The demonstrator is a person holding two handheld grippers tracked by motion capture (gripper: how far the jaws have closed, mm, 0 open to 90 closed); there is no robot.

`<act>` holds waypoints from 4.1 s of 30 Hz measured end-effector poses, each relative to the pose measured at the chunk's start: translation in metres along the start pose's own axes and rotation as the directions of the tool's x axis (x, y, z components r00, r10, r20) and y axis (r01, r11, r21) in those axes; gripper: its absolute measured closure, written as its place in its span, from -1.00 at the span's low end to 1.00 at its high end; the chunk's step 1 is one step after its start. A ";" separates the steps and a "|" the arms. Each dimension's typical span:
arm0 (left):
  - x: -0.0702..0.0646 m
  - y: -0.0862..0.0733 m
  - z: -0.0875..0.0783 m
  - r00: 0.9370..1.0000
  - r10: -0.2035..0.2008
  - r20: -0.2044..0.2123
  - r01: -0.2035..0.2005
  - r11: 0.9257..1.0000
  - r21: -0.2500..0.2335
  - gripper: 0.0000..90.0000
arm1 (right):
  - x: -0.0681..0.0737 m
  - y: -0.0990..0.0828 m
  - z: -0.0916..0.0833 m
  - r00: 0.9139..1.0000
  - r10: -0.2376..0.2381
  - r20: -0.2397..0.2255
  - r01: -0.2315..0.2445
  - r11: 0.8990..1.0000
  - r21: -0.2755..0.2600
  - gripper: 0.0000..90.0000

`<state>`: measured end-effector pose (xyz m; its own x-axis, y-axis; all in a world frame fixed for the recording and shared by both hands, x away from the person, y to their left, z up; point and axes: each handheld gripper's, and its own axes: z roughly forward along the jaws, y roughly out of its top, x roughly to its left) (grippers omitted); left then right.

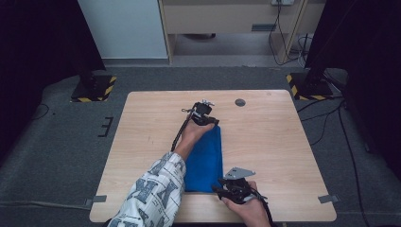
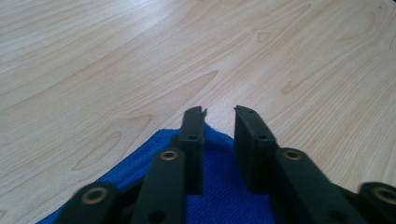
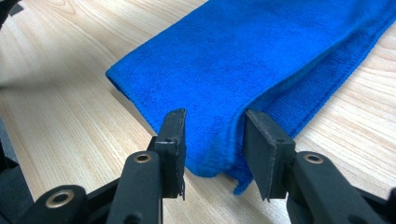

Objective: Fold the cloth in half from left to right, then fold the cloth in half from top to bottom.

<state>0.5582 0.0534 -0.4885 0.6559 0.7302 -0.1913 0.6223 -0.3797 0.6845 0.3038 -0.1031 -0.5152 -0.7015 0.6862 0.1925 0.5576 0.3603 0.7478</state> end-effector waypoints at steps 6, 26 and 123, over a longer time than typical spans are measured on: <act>-0.002 0.000 0.000 1.000 0.009 0.006 -0.009 1.000 0.000 0.66 | -0.003 -0.001 -0.001 1.000 0.013 0.011 -0.014 1.000 0.010 0.31; -0.014 0.003 -0.028 0.997 0.075 0.005 -0.075 0.996 -0.056 0.59 | -0.011 -0.003 -0.006 0.998 0.048 0.037 -0.049 0.999 0.025 0.17; 0.083 -0.060 -0.074 0.995 0.001 -0.104 -0.006 0.999 -0.054 -0.34 | -0.164 0.168 0.091 0.982 -0.033 0.186 0.017 0.996 0.090 0.27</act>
<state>0.5437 0.1790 -0.4931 0.6084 0.7851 -0.1165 0.5942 -0.3532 0.7226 0.5531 -0.0973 -0.4786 -0.6247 0.7795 0.0459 0.5836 0.4270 0.6907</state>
